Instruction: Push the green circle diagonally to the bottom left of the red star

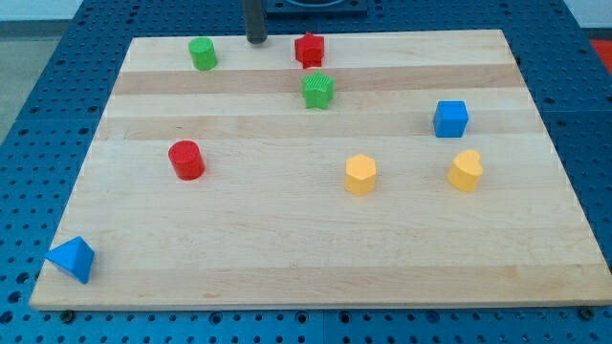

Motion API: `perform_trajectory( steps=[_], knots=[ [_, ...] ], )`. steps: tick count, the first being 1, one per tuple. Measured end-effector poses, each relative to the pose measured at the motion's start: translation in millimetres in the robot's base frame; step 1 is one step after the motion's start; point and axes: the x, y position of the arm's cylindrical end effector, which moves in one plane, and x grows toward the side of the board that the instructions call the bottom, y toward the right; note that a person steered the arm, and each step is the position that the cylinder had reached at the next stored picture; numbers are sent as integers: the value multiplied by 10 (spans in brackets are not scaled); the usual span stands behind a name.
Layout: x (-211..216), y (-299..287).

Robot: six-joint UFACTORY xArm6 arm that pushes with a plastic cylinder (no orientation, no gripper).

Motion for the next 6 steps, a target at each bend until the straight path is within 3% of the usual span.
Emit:
perform_trajectory(
  steps=[4, 6],
  knots=[
    [57, -871],
    [399, -816]
  ],
)
